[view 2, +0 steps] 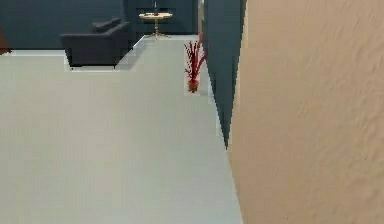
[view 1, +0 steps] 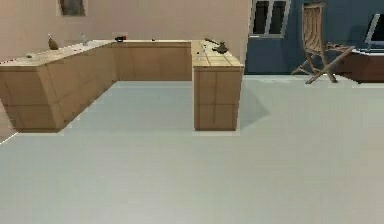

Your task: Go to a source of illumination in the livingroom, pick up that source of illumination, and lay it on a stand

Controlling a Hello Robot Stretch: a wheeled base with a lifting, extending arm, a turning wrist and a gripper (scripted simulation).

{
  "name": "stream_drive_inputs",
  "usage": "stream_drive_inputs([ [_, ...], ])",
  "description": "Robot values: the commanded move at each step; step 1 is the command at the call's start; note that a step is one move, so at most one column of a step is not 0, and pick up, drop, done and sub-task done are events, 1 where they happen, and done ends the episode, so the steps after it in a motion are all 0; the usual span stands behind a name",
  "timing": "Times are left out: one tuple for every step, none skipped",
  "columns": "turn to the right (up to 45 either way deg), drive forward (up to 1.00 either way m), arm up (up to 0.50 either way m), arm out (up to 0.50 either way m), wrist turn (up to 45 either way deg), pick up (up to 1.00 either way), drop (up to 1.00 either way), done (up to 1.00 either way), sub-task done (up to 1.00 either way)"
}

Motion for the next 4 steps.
stream_drive_inputs([
  [0.0, 0.15, 0.00, 0.00, 0.0, 0.00, 0.00, 0.00, 0.00],
  [45.0, 0.00, 0.00, 0.00, 0.0, 0.00, 0.00, 0.00, 0.00],
  [33.0, 0.00, 0.00, 0.00, 0.0, 0.00, 0.00, 0.00, 0.00],
  [0.0, 1.00, 0.00, 0.00, 0.0, 0.00, 0.00, 0.00, 0.00],
])
